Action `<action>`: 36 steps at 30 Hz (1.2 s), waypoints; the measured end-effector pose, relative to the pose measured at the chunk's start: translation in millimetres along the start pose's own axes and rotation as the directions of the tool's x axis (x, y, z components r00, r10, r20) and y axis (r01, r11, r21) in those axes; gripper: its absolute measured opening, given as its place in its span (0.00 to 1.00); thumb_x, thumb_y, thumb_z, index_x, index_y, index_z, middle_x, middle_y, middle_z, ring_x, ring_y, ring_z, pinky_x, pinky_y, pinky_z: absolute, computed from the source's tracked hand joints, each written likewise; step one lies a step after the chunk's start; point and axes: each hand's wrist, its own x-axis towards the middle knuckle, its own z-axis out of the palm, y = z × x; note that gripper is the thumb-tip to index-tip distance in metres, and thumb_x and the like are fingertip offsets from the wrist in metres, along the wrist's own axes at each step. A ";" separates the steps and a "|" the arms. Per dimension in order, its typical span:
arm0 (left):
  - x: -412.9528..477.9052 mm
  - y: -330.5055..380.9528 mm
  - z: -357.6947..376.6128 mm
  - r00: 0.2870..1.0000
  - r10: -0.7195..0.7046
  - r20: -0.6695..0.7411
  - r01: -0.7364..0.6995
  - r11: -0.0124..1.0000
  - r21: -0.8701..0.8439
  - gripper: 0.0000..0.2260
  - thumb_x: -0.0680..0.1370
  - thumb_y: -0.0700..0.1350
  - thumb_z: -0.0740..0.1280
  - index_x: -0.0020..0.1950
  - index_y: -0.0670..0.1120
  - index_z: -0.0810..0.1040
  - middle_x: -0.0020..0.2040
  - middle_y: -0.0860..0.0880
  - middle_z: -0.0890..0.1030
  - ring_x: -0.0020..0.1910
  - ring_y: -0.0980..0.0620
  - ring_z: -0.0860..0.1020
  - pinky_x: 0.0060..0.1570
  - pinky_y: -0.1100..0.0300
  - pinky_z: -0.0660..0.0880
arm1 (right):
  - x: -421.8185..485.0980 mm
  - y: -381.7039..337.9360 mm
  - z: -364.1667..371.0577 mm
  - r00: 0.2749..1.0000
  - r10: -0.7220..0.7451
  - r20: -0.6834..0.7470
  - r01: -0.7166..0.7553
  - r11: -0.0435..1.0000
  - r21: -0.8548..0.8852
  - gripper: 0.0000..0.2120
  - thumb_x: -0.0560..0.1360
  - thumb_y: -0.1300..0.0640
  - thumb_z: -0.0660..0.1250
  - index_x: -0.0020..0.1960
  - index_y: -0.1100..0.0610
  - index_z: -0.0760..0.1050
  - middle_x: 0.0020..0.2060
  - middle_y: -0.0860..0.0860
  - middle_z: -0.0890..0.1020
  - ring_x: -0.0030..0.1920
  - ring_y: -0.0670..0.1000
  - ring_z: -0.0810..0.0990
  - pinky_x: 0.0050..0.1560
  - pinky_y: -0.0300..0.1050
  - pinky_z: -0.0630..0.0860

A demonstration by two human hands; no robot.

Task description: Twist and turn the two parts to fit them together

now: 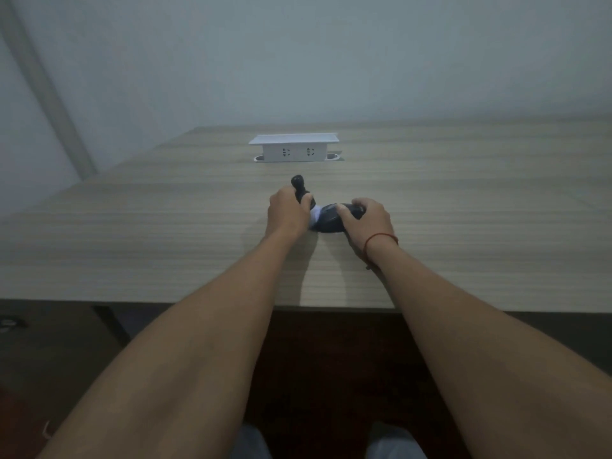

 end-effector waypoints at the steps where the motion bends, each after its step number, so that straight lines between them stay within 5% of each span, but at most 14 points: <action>1: 0.5 1.7 -2.0 0.999 0.033 -0.004 -0.033 0.999 -0.012 0.15 0.78 0.48 0.64 0.53 0.36 0.80 0.52 0.39 0.82 0.50 0.42 0.80 0.46 0.56 0.74 | 1.2 -0.6 0.9 1.000 -0.012 0.001 0.012 0.999 -0.049 0.24 0.73 0.42 0.63 0.64 0.53 0.74 0.62 0.54 0.77 0.63 0.56 0.74 0.65 0.53 0.71; 5: -1.2 -0.1 -4.6 0.996 0.082 0.045 -0.083 0.996 0.030 0.14 0.78 0.47 0.64 0.53 0.37 0.79 0.51 0.40 0.82 0.50 0.43 0.80 0.49 0.54 0.77 | 3.0 -3.1 3.2 1.000 -0.003 -0.002 0.002 0.981 -0.195 0.22 0.76 0.42 0.60 0.67 0.49 0.71 0.64 0.56 0.71 0.65 0.57 0.69 0.64 0.53 0.67; 7: -0.5 -5.0 -7.2 0.998 0.042 0.050 -0.048 0.992 0.115 0.14 0.78 0.47 0.65 0.55 0.37 0.79 0.53 0.39 0.81 0.51 0.41 0.80 0.51 0.52 0.78 | 4.3 -1.3 3.7 1.000 0.001 0.002 -0.001 0.994 -0.114 0.23 0.75 0.42 0.62 0.66 0.52 0.71 0.64 0.56 0.72 0.63 0.58 0.72 0.64 0.55 0.71; 13: 0.2 2.3 -6.9 0.995 0.089 0.034 -0.090 0.996 0.014 0.13 0.77 0.47 0.67 0.52 0.38 0.80 0.49 0.41 0.82 0.48 0.44 0.81 0.45 0.56 0.76 | 2.0 -1.5 2.4 0.999 0.034 0.003 -0.034 0.996 0.081 0.19 0.72 0.44 0.67 0.58 0.52 0.73 0.57 0.53 0.79 0.57 0.56 0.78 0.59 0.57 0.76; 21: -3.7 -4.5 -9.4 0.989 0.135 0.055 -0.137 0.989 0.047 0.12 0.77 0.47 0.66 0.51 0.37 0.80 0.48 0.41 0.82 0.46 0.45 0.80 0.44 0.56 0.75 | -3.9 -5.1 1.5 1.000 -0.012 0.002 0.012 0.998 -0.069 0.30 0.66 0.36 0.68 0.62 0.52 0.73 0.60 0.54 0.77 0.60 0.56 0.75 0.60 0.56 0.75; 29: -6.3 -3.5 -11.1 0.996 0.089 0.015 -0.089 0.996 -0.015 0.14 0.78 0.47 0.65 0.52 0.36 0.80 0.49 0.40 0.82 0.46 0.45 0.79 0.42 0.57 0.72 | -2.5 -6.1 1.5 0.997 -0.022 0.078 0.032 0.990 -0.135 0.26 0.74 0.40 0.62 0.68 0.50 0.69 0.66 0.52 0.76 0.66 0.56 0.72 0.69 0.51 0.64; 36: -3.5 1.5 -12.3 0.990 0.139 0.033 -0.136 0.988 -0.069 0.13 0.78 0.47 0.65 0.51 0.37 0.79 0.47 0.41 0.82 0.48 0.43 0.80 0.45 0.57 0.75 | -0.7 -5.9 4.3 0.994 -0.039 0.102 0.064 0.964 -0.256 0.29 0.72 0.36 0.59 0.70 0.46 0.67 0.67 0.55 0.73 0.67 0.58 0.70 0.69 0.54 0.65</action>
